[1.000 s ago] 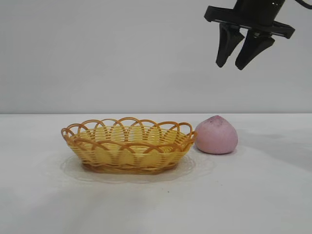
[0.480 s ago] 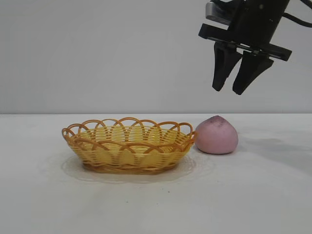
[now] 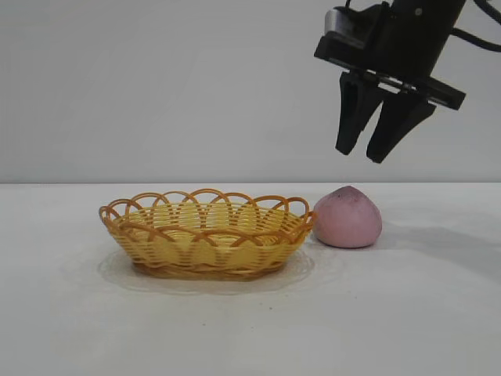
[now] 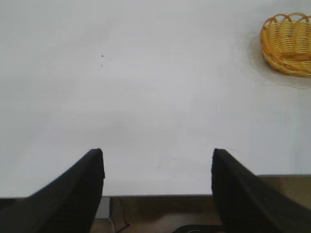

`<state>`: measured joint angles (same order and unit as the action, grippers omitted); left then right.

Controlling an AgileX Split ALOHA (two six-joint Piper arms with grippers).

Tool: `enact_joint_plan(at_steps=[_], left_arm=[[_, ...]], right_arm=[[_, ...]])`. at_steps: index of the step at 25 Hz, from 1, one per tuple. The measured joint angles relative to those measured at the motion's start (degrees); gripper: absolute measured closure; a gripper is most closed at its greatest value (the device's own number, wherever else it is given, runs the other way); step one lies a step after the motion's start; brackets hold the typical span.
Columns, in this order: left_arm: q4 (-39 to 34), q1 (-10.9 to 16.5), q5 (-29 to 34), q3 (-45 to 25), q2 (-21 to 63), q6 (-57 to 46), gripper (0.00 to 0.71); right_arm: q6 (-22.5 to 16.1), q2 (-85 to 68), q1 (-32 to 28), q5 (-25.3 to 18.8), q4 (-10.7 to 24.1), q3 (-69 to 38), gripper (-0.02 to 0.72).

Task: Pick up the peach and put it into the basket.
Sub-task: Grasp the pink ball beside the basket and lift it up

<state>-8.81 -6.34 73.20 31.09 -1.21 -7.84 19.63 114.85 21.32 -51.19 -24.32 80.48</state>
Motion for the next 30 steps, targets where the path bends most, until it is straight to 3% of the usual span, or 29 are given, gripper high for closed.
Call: enact_joint_plan(at_steps=[12,30], left_arm=[[12.86,0.00,0.10,-3.44,0.24,-1.33,0.291],[15.35,0.00,0.00,-3.44,2.33,1.18,0.291]], right_arm=[[0.00,2.46,0.24,1.34,0.82,0.00,0.391],[0.34,2.46,0.24,1.44,0.92,0.00,0.391]])
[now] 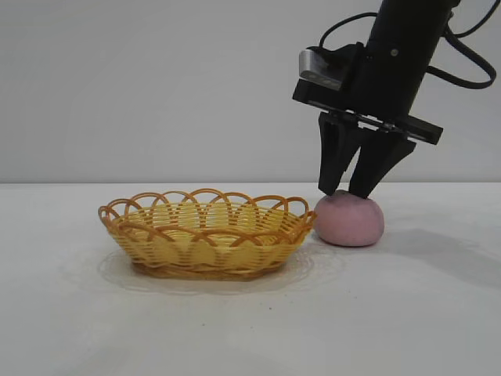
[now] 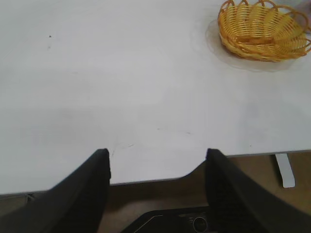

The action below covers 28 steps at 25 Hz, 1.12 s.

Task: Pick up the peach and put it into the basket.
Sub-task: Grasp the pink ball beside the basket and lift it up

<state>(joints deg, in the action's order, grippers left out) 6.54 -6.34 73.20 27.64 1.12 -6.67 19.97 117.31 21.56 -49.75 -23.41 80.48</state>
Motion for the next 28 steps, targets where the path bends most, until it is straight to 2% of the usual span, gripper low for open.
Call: enact_joint_plan(at_steps=[1,2,8,12,19,28], left_arm=[[0.00,0.00,0.00,0.00,0.00,0.00,0.291],[-0.10,0.00,0.00,0.25,0.00,0.00,0.336],[-8.43,0.00,0.00,3.53,0.00,2.95,0.336],[-10.40,0.00,-0.55,3.20,0.00,3.89,0.336],[-9.05,0.00,-7.69,0.49,0.00,4.84,0.336],[-8.95,0.00,-8.67,0.13,0.00,5.49,0.336]], right_arm=[[0.00,0.00,0.00,0.00,0.12,0.00,0.391],[0.00,0.00,0.00,0.00,0.22,0.00,0.391],[0.22,0.00,0.00,0.00,0.58,0.00,0.391],[0.22,0.00,0.00,0.00,0.58,0.00,0.391],[0.22,0.00,0.00,0.00,0.34,0.00,0.391],[0.22,0.00,0.00,-0.11,0.97,0.00,0.391]])
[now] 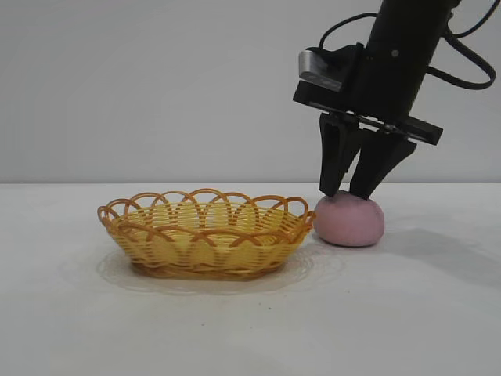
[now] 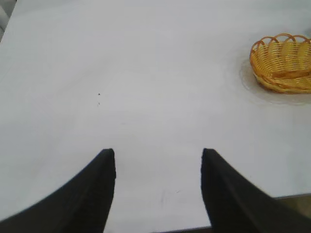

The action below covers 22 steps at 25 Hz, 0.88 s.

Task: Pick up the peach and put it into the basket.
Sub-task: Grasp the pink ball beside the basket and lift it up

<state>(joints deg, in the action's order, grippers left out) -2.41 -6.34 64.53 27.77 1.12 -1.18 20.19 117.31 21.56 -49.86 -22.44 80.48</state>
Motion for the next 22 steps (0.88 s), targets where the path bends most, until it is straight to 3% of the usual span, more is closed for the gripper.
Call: enact_joint_plan(at_steps=[4,8,12,14,15,18,22], left_arm=[[0.00,0.00,-0.08,0.00,0.00,0.09,0.336],[0.00,0.00,-0.12,0.00,0.00,0.12,0.336],[0.00,0.00,-0.21,0.00,0.00,0.22,0.336],[0.00,0.00,-0.21,0.00,0.00,0.22,0.336],[0.00,0.00,-0.21,0.00,0.00,0.22,0.336],[0.00,0.00,-0.21,0.00,0.00,0.22,0.336],[0.00,0.00,-0.21,0.00,0.00,0.22,0.336]], right_arm=[[0.00,0.00,0.00,0.12,2.13,0.00,0.391],[-2.03,0.68,0.00,1.49,6.67,0.08,0.391],[-2.76,2.02,0.00,1.97,9.27,0.20,0.617],[-2.87,1.60,0.00,1.97,9.40,0.65,0.646],[-2.88,0.76,0.00,1.85,9.24,0.75,0.703],[-1.27,-3.14,0.00,0.67,6.97,1.14,0.703],[4.98,-9.44,0.90,-1.16,-1.74,1.99,0.703]])
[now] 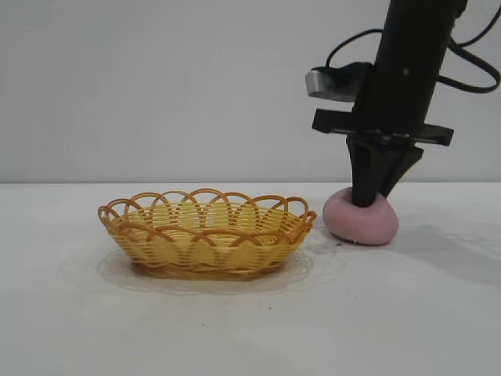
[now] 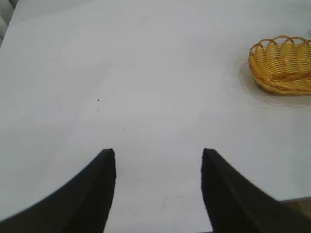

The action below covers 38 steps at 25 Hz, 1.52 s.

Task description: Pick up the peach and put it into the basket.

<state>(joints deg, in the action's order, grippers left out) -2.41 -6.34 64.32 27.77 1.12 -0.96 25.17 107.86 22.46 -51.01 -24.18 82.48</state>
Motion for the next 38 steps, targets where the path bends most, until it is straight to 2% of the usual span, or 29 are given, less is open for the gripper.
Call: enact_joint_plan(at_steps=[2,3,7,10,17,18,19,21,24,27,28,30,34,35,36,38], left_arm=[[0.00,0.00,0.00,0.00,0.00,0.00,0.336],[0.00,0.00,0.00,0.00,0.00,0.00,0.336],[0.00,0.00,0.00,0.00,0.00,0.00,0.336],[0.00,0.00,0.00,0.00,0.00,0.00,0.336],[0.00,0.00,-0.10,0.00,0.00,0.00,0.336],[0.00,0.00,-0.10,0.00,0.00,0.00,0.336],[0.00,0.00,-0.10,0.00,0.00,0.00,0.336],[0.00,0.00,-0.10,0.00,0.00,0.00,0.336],[0.00,0.00,-0.10,0.00,0.00,0.00,0.336],[0.00,0.00,-0.10,0.00,0.00,0.00,0.336],[0.00,0.00,-0.10,0.00,0.00,0.00,0.336],[0.00,0.00,-0.10,0.00,0.00,0.00,0.336],[0.00,0.00,-0.10,0.00,0.00,0.00,0.336],[0.00,0.00,-0.10,0.00,0.00,0.00,0.336],[0.00,0.00,-0.10,0.00,0.00,0.00,0.336],[0.00,0.00,-0.10,0.00,0.00,0.00,0.336]], right_arm=[[2.64,-1.25,2.08,-1.54,-3.23,0.08,0.703],[3.16,-1.35,3.69,-1.89,-3.74,0.08,0.703],[3.81,-0.15,10.35,-1.24,-3.74,0.08,0.703],[3.81,2.24,13.22,-0.05,-3.74,0.08,0.703],[3.53,9.76,14.53,3.59,-3.74,0.08,0.703],[3.17,10.33,14.53,3.89,-3.64,0.08,0.646],[2.59,10.57,14.68,4.02,-3.64,0.08,0.646],[1.44,10.57,14.77,4.02,-3.77,0.08,0.495],[0.26,9.40,14.80,4.26,-3.55,0.08,0.351],[-2.41,5.10,14.50,6.44,-2.13,0.08,0.351],[-3.88,3.37,13.88,7.00,-1.39,0.08,0.309],[-8.50,1.10,11.74,7.61,2.94,0.08,0.324],[-22.51,0.90,2.57,7.84,19.27,-0.75,0.324],[-25.34,0.90,-0.44,7.84,22.05,-1.23,0.324],[-27.16,0.99,-3.38,7.95,24.38,-1.57,0.324],[-30.44,0.99,-7.94,8.59,26.55,-1.94,0.324]])
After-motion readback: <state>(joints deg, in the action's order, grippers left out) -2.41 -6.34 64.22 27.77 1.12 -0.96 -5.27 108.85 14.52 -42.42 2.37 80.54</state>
